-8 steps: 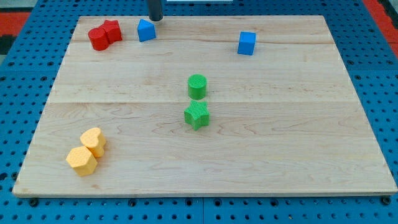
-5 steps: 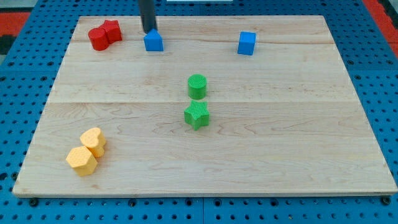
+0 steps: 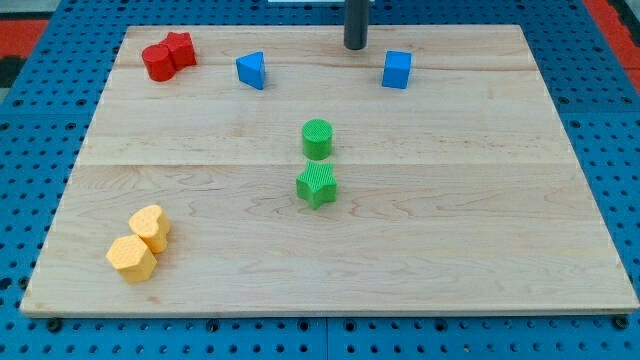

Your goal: Place the cube above the green circle

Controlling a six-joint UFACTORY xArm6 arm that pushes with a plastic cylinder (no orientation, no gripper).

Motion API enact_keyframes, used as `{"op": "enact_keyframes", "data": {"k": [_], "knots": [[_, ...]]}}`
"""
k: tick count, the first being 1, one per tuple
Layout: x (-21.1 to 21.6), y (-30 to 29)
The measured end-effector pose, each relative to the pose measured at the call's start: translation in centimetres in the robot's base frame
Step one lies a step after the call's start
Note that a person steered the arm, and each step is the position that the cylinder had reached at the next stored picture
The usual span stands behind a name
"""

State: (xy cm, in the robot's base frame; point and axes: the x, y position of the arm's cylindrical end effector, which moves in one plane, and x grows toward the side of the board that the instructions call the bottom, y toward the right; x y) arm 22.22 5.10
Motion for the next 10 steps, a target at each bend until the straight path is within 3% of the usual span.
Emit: {"op": "enact_keyframes", "data": {"k": [4, 7, 10], "knots": [[0.8, 4.2], [6.6, 4.9], [8.4, 6.0]]}}
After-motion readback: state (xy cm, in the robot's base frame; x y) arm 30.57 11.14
